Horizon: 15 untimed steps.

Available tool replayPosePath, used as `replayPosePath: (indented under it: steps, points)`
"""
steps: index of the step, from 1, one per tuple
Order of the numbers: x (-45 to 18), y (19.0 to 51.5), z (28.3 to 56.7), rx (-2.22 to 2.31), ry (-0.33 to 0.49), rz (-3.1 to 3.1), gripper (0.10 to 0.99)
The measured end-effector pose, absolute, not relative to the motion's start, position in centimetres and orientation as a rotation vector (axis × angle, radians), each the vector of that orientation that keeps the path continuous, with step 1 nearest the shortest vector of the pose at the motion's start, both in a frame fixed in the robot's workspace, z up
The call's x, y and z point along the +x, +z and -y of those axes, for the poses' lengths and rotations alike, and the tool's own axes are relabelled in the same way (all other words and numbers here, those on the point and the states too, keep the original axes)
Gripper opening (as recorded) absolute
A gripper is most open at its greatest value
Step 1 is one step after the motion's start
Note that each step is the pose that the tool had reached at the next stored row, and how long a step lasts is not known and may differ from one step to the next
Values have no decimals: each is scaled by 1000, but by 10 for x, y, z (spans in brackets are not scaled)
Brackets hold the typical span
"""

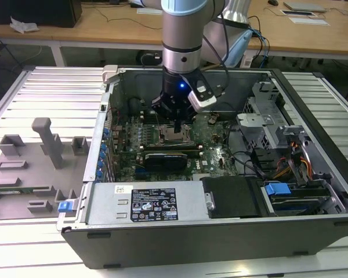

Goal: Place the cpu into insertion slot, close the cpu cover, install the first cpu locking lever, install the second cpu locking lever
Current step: 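Close the cpu cover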

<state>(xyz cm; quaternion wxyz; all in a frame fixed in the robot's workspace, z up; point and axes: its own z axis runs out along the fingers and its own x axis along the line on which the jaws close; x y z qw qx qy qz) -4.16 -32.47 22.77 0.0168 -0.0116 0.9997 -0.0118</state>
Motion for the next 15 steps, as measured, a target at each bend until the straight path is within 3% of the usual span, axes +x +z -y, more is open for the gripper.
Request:
replayPosePath:
  steps: [15]
  points:
    - [-74,216,325,-112,-5,-3095,106]
